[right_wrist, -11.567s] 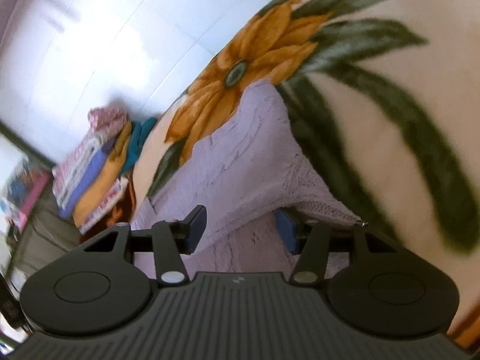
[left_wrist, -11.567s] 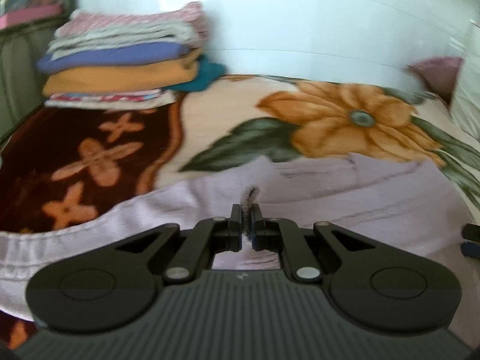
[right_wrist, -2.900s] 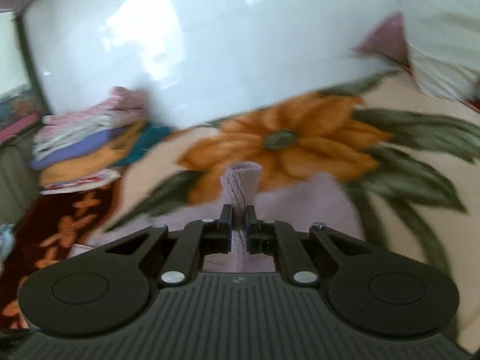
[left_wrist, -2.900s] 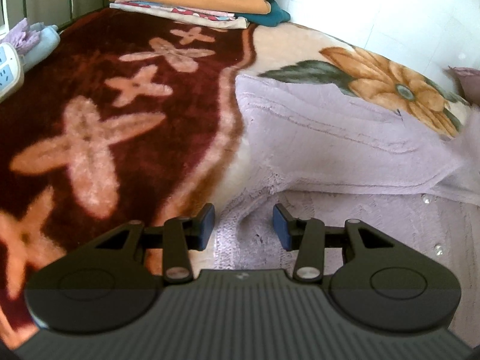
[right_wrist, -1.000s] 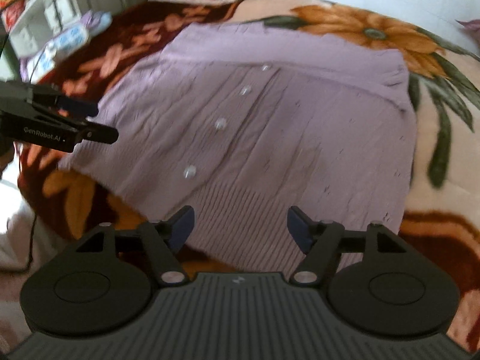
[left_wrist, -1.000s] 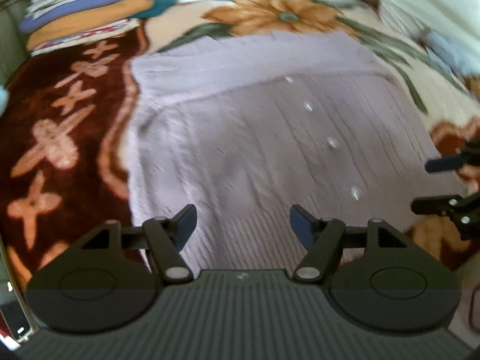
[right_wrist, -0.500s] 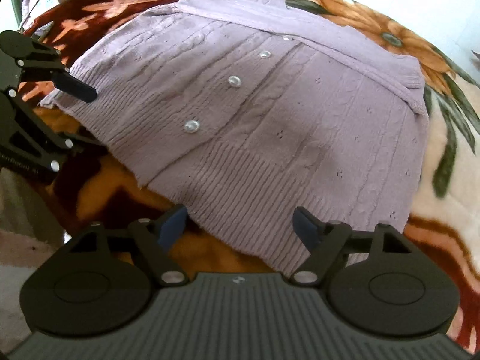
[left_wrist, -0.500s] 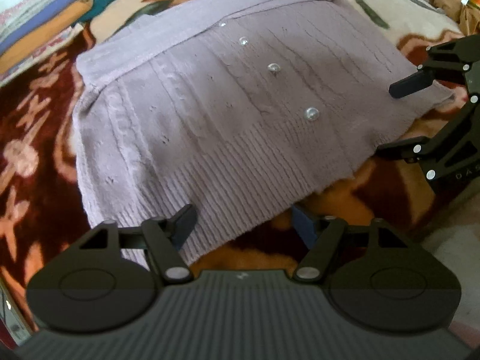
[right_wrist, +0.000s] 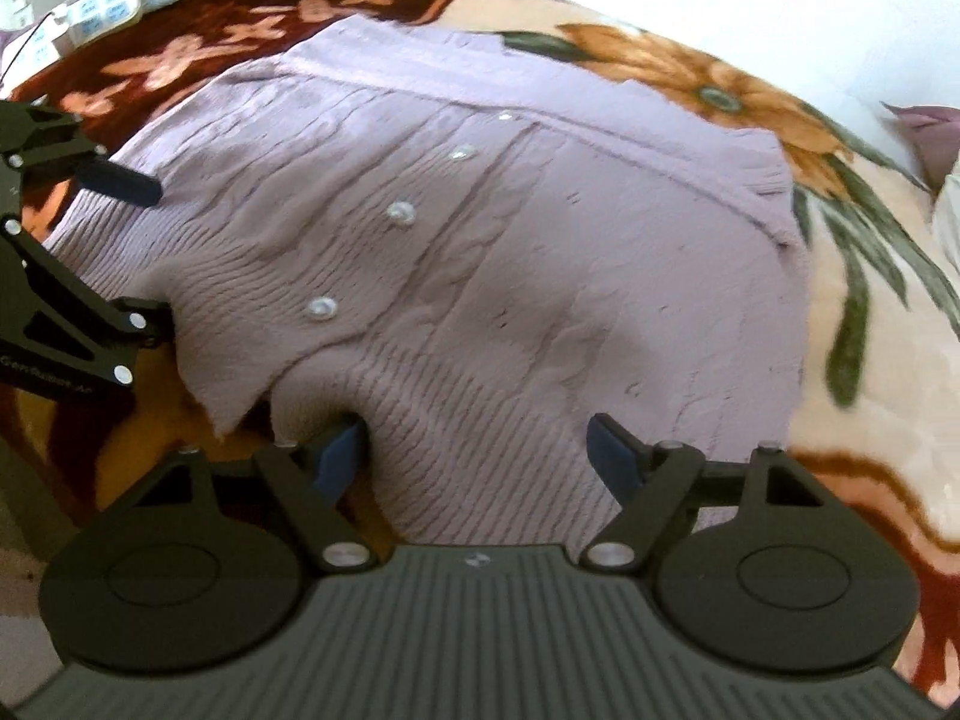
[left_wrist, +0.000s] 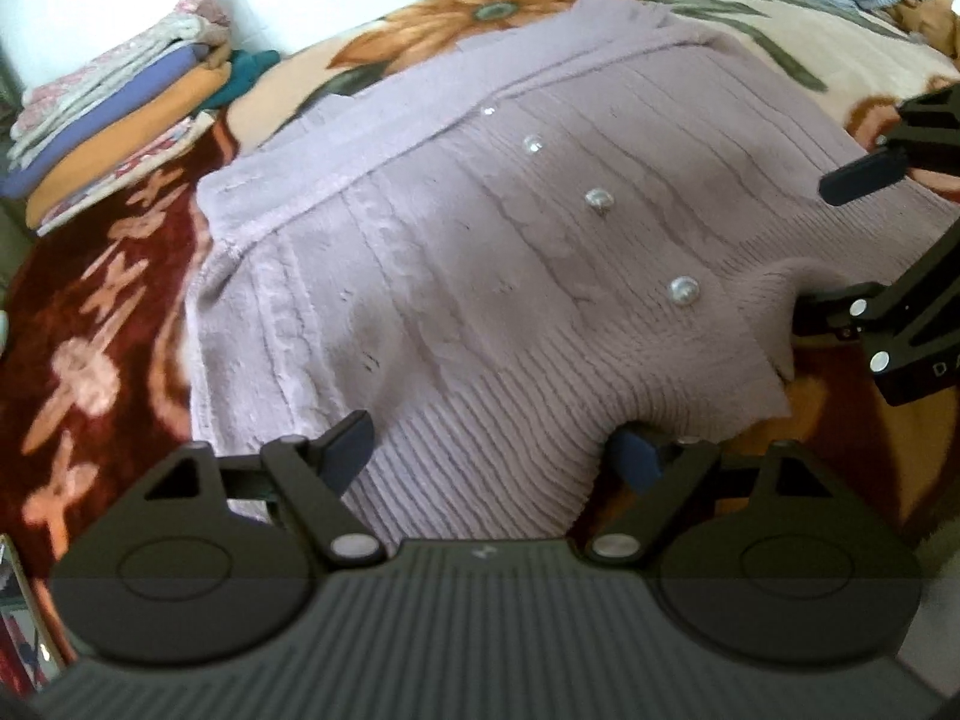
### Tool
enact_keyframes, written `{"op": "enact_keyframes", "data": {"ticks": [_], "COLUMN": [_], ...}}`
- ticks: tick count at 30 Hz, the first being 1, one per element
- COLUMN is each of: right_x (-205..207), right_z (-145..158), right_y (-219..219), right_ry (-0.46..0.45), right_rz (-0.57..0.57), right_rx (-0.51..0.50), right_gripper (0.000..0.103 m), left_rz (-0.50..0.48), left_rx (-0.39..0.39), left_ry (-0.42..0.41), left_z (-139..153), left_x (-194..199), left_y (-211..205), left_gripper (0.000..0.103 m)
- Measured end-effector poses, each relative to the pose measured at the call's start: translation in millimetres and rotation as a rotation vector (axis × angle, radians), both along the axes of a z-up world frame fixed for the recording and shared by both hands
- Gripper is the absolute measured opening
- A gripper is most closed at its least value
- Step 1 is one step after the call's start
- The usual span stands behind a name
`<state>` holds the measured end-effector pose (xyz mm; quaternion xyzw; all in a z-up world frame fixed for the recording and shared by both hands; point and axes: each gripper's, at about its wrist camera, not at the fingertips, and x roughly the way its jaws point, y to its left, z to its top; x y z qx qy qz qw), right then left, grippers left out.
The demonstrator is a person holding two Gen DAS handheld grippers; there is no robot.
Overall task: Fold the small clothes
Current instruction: 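Close both tools on the ribbed hem edge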
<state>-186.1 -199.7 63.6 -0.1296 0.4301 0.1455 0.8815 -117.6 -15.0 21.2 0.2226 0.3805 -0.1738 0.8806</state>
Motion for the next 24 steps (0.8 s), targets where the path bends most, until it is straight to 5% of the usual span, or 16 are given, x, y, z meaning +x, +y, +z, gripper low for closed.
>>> {"op": "enact_keyframes", "data": {"ticks": [5, 7, 12, 14, 18, 24], "right_x": [1, 1, 1, 1, 0, -1], "right_z": [-1, 0, 1, 4, 13, 34], "right_y": [-2, -2, 3, 6, 9, 4], "right_ry": [0.004, -0.003, -0.008, -0.019, -0.071, -0.171], "right_rz": [-0.02, -0.019, -0.018, -0.023, -0.032, -0.052], "right_rx": [0.009, 0.011, 0.037, 0.043, 0.045, 0.093], "right_gripper": [0.082, 0.079, 0.049, 0.034, 0.012, 0.008], "left_rz": [0.029, 0.013, 0.01, 0.019, -0.013, -0.013], "left_rx": [-0.025, -0.03, -0.049, -0.08, -0.118, -0.165], "left_ry": [-0.011, -0.021, -0.011, -0.002, -0.025, -0.064], "left_z": [1, 2, 0, 2, 8, 20], "left_x": [5, 5, 7, 8, 5, 4], "left_y": [4, 3, 0, 3, 4, 4], "left_gripper": [0.086, 0.078, 0.076, 0.067, 0.023, 0.015]}}
